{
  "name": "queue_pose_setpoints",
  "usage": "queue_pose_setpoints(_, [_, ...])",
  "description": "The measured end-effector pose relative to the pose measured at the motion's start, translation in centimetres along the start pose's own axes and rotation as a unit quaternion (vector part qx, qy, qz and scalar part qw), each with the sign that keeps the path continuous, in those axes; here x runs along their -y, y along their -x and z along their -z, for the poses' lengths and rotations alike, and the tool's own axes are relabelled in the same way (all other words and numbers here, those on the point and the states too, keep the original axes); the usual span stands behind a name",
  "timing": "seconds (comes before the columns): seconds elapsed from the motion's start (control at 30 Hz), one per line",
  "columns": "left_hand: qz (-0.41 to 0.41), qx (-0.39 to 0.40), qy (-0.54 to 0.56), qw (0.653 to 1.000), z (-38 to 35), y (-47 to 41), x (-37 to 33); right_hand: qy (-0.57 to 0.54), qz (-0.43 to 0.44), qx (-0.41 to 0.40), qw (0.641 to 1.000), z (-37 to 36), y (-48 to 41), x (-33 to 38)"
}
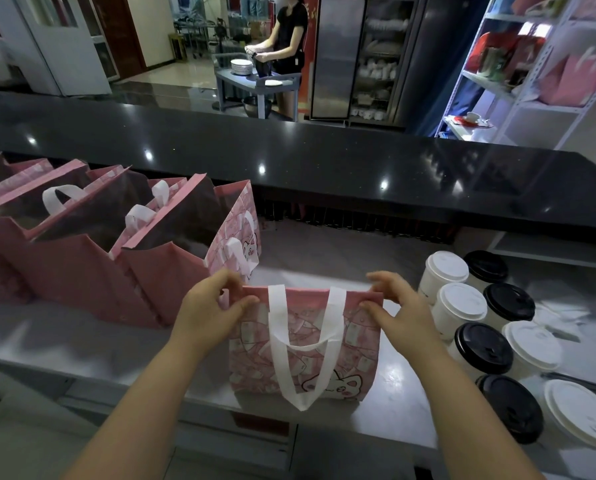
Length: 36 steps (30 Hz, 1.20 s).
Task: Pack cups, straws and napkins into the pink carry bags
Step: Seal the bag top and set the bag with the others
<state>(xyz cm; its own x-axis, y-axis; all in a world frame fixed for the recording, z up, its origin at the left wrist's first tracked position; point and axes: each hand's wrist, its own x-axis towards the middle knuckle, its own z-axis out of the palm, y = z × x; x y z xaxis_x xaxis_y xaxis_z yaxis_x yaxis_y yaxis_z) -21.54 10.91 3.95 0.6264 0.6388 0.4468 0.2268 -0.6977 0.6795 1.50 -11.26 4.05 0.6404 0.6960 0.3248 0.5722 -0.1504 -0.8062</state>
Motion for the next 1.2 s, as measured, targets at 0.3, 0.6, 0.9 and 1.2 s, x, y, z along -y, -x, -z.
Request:
queue_pose_setpoints(0.3, [-0.014,0.023,-0.055,0.998,-0.2,-0.7,-1.2,0.157,0.077,-0.001,0.985,1.0,-1.4,0.3])
queue_pose_setpoints(0.6, [-0.051,0.091,-0.077,0.992,-0.9,-2.7,-5.3,0.148,0.121,0.038,0.981,0.2,-2.0,4.0])
queue_pose_setpoints(0.9, [-0.138,0.047,-0.265,0.953,-6.2,-1.9,-7.1,0.274,0.164,0.022,0.947,-4.9,-1.5,4.4])
queue_pose_setpoints(1.2, [-0.143,-0.021,-0.246,0.958,-4.2,-0.6,-4.6,0.256,0.133,0.039,0.957,-1.8,-1.8,2.8])
